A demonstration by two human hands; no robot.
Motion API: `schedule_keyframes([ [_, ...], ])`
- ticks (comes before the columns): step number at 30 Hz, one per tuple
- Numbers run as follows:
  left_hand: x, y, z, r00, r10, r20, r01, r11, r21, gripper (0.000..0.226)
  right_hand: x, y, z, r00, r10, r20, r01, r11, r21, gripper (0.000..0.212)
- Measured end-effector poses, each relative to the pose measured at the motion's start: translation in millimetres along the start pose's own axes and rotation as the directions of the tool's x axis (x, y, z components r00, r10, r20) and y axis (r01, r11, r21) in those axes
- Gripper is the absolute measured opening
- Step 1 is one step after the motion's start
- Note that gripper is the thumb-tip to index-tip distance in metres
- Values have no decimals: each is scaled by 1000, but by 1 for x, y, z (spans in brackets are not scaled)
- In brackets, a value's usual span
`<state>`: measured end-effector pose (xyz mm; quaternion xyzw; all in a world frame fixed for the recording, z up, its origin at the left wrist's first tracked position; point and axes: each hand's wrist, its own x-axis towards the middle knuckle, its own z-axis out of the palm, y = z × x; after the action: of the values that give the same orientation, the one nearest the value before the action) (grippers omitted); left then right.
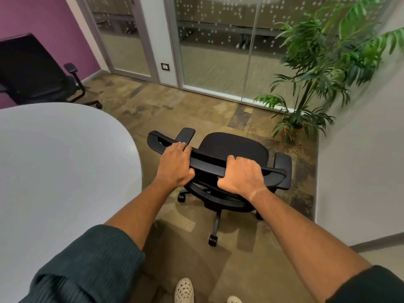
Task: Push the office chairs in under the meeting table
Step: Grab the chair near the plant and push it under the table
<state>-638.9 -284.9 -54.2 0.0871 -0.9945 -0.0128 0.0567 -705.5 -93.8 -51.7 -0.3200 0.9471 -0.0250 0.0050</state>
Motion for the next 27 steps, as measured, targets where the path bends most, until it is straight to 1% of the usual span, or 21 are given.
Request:
schedule_keyframes([
  [3,-16,19,-1,999,-47,-13,47,999,-3,61,-10,11,-2,1000,-20,10,20,1000,-20,43],
  [6,-31,37,-3,996,-88,-29,87,996,-3,50,-18,14,-5,999,-37,33,38,999,-31,48],
  [8,-42,46,-2,993,-111,-38,112,994,7,43,-22,14,-4,996,-85,34,86,996,-26,50],
  [12,-63,58,-3,987,-154,-49,155,988,27,38,-33,17,-4,980,-189,60,191,982,-15,55],
  [17,-93,73,-6,976,-215,-45,218,975,54,36,-50,3,-7,971,-195,135,198,980,-5,56],
  [19,-105,79,-8,970,-239,-47,241,969,53,35,-58,-2,-9,959,-225,171,227,974,9,54],
  [22,-126,85,-11,961,-271,-53,274,960,53,36,-73,-8,-11,943,-275,186,275,961,23,51],
  [27,-163,90,-16,951,-303,-65,306,951,44,38,-99,-26,-15,914,-356,197,352,934,56,63],
])
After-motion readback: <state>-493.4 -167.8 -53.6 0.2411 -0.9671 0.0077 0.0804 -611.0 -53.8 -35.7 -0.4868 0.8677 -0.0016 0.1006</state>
